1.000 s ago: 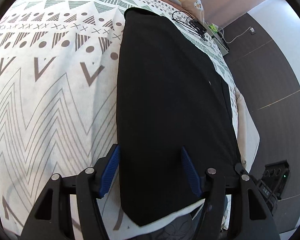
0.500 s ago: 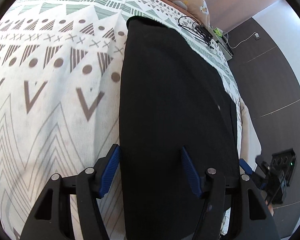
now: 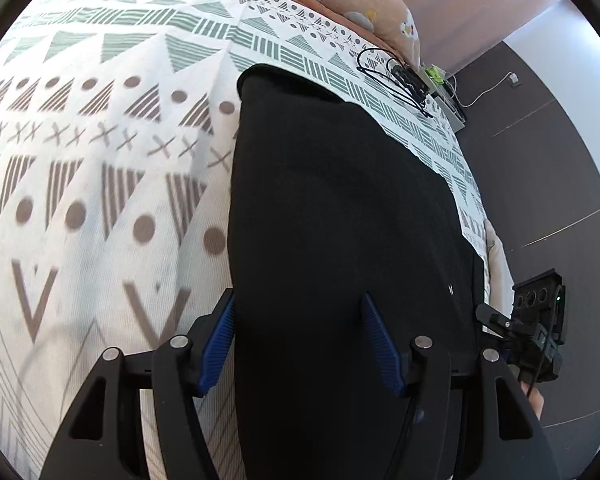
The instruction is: Fold large clothes
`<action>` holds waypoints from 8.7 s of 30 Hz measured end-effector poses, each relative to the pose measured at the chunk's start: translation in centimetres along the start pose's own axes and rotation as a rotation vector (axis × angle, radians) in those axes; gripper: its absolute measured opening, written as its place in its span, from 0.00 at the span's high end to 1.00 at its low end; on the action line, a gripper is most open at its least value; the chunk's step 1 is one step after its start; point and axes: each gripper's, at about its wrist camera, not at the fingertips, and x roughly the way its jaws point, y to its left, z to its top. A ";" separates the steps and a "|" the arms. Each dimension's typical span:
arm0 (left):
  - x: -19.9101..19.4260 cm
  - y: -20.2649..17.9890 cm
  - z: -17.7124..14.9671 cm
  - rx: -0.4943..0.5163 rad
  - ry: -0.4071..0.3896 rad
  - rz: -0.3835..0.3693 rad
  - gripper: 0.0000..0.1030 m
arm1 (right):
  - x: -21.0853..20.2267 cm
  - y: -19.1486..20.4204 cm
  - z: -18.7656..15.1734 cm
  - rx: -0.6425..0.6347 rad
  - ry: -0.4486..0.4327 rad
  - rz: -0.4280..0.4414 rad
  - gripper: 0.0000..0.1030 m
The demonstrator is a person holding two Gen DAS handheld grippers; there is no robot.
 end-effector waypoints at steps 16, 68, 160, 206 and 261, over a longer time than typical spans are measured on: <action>0.8 -0.7 1.9 -0.014 -0.003 0.026 0.39 | 3.6 -2.7 2.8 0.067 0.040 0.086 0.75; -36.1 9.6 -3.6 -0.074 -0.467 -0.083 0.69 | 4.4 29.7 -7.4 -0.532 -0.051 0.385 0.86; -48.2 59.1 1.0 -0.406 -0.301 0.637 0.00 | 56.4 46.4 -5.5 -0.288 0.534 0.358 0.30; -49.8 58.1 -19.2 -0.773 -0.760 0.425 0.36 | 54.0 48.5 -6.0 -0.544 0.377 0.164 0.77; -48.4 25.0 -20.2 -0.306 -0.721 0.559 0.00 | 13.8 39.9 -6.4 -0.840 -0.052 -0.084 0.00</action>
